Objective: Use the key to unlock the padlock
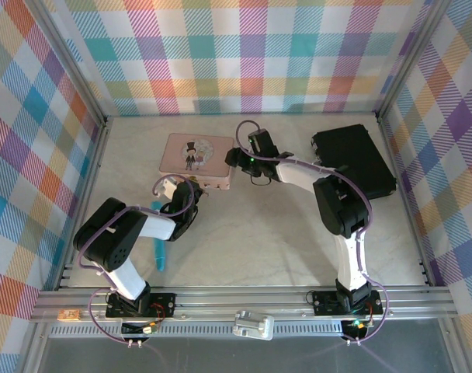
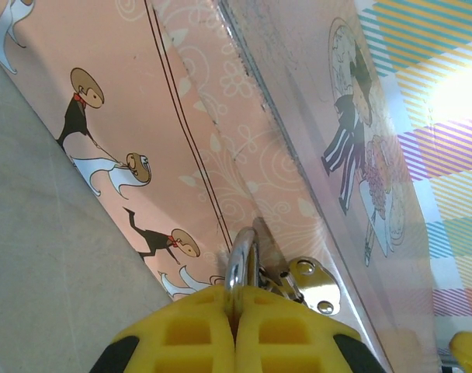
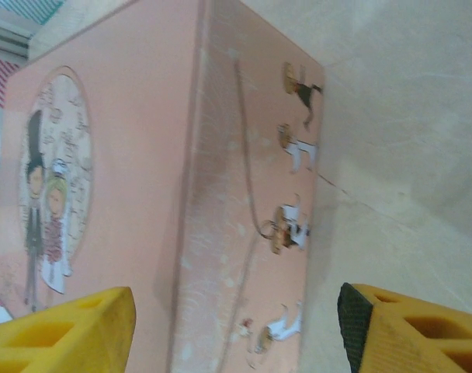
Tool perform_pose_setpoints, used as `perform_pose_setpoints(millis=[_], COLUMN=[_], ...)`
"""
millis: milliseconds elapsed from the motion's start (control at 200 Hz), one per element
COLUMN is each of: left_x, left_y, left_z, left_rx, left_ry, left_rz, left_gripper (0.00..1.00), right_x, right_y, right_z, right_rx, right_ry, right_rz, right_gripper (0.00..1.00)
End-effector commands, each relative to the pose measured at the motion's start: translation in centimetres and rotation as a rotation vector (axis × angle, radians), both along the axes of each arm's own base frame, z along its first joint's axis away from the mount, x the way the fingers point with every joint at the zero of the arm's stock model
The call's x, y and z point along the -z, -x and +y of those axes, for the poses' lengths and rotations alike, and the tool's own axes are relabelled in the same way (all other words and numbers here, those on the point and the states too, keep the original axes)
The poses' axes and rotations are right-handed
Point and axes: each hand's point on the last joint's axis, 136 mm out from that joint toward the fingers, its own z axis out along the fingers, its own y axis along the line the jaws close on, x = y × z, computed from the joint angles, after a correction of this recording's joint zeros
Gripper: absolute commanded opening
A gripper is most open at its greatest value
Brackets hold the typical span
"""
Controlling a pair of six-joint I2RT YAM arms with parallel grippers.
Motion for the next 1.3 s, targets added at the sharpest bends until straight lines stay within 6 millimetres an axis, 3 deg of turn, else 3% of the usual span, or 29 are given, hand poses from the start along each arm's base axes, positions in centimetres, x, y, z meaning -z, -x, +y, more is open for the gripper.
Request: perform_pose_setpoints(millis=[0,130,285,465,635,795,985,1135,1290], left_x=[-2.3,-2.5,-2.6,-1.5,-1.9,-3.2,-4.5,-5.4,-5.9], left_y=[-0.8,-0.9,-0.6,-0.1,-0.5,-0.9,0.7,2.9,5.1], left_z=[-0.3,0.1,1.0,2.8,3.5,2.4,1.3,0.1,-3.5], left_rx=[-0.019,-0.033,-0.076,-0.173,-0.205,-0.119,0.018,0.173,0.393], left_ry=[0.024,0.005,-0.005,0.004,0.017,0.0,-0.084,-0.186,-0.264], left_rz=[-0.101,-0.116,-0.128,-0.117,-0.148,-0.154,-0.073,0.026,0.104], left_gripper=[0.0,0.0,0.0,0.0,0.0,0.0,0.0,0.0,0.0], right_x=[0.3,2.1,4.2,4.7,4.6,2.2,-3.1,-5.9,-6.4], right_y=[-0.3,-0.2,0.3,1.4,1.6,0.8,0.7,2.2,4.2], right_z=[1.8,1.7,-0.7,-3.7,-3.7,-2.3,-1.4,-3.5,-7.5], right_rx=[-0.02,0.006,0.107,0.219,0.207,0.128,-0.037,-0.093,-0.096], right_ry=[-0.033,0.002,0.083,0.133,0.135,0.091,0.077,0.155,0.282], right_rz=[0.009,0.061,0.124,0.127,0.123,0.046,-0.105,-0.19,-0.212], right_gripper=[0.7,0.69,0.65,0.59,0.58,0.59,0.69,0.73,0.79])
